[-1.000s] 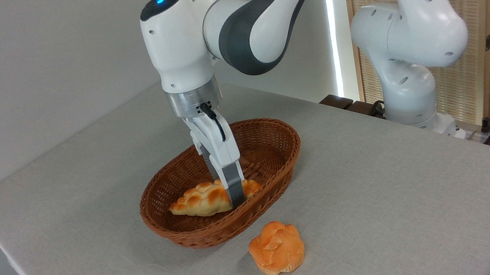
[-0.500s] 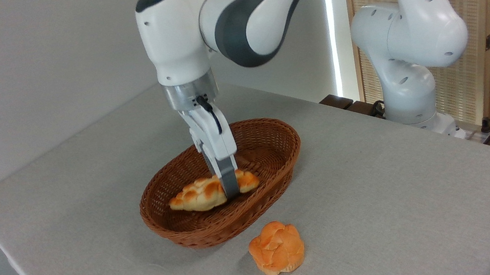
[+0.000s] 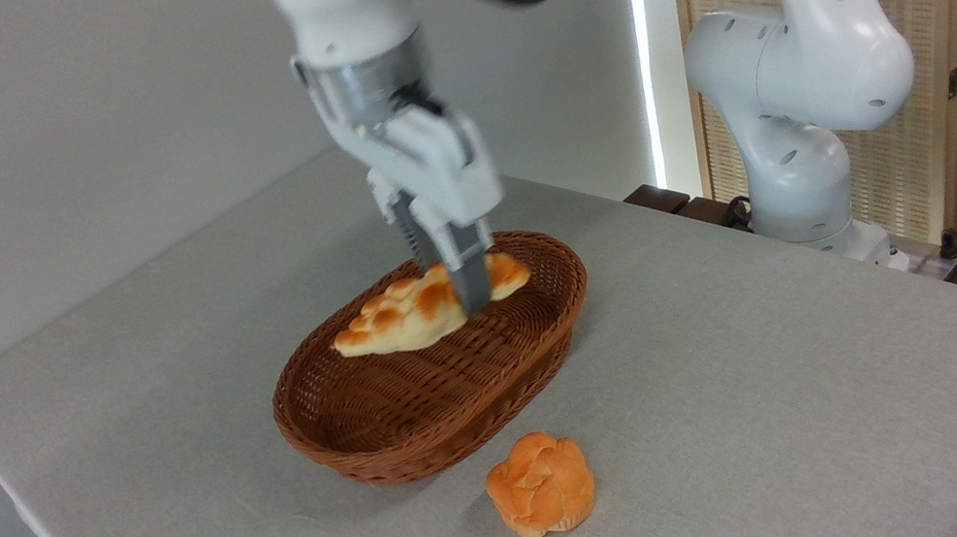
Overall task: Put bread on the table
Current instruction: 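Lift the braided roll up out of the wicker basket, then carry the roll beside the orange bun and lower it onto the table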
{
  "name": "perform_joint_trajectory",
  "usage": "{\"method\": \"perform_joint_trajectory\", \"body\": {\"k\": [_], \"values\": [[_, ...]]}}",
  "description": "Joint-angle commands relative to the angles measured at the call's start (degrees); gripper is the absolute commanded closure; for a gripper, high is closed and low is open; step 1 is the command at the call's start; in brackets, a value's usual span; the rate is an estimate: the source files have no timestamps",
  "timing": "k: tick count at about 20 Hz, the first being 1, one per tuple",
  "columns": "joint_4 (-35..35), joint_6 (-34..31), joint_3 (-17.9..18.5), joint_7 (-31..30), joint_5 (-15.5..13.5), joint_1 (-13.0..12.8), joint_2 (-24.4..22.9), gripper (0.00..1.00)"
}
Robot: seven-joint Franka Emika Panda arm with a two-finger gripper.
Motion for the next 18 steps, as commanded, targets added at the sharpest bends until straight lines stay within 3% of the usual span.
{"method": "perform_joint_trajectory", "body": {"k": [1,4,7,9,15,18], "values": [[1.9,-2.5,7.6,0.5,2.3,-0.2,-2.6,0.58],[1.7,1.4,13.7,2.7,8.7,-0.2,-0.5,0.56],[1.5,5.1,20.5,6.9,9.3,-0.3,3.0,0.56],[1.6,6.7,23.1,10.3,9.6,-0.3,6.1,0.55],[1.4,9.1,24.1,10.4,15.7,-0.4,14.7,0.08],[1.2,8.6,24.0,10.0,16.3,-0.4,15.4,0.00]]}}
